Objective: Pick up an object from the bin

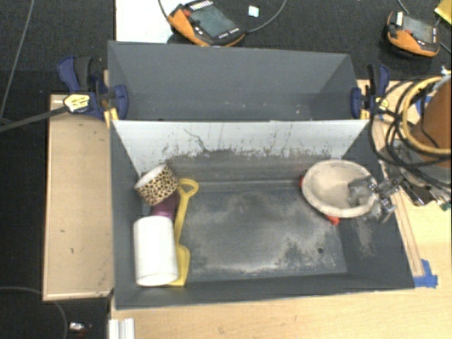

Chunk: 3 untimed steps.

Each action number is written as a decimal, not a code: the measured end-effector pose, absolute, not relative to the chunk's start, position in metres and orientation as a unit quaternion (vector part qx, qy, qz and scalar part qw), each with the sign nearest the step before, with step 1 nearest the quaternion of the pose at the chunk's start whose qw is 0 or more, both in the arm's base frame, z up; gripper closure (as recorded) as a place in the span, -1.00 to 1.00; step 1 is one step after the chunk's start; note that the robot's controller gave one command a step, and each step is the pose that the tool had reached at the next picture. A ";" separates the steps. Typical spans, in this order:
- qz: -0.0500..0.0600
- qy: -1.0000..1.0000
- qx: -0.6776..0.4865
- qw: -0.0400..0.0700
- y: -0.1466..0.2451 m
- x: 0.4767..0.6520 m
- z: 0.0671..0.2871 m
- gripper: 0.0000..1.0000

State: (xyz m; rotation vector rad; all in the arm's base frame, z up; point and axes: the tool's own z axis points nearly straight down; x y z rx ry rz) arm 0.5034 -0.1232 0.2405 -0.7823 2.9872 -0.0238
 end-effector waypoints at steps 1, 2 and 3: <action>-0.009 0.968 -0.249 0.026 -0.114 0.501 0.256 1.00; -0.012 0.943 -0.330 0.027 -0.084 0.492 0.240 1.00; -0.011 0.950 -0.312 0.028 -0.074 0.494 0.227 1.00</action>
Offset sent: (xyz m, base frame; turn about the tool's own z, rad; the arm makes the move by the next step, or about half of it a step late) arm -0.0139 0.0399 -0.0037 -0.1751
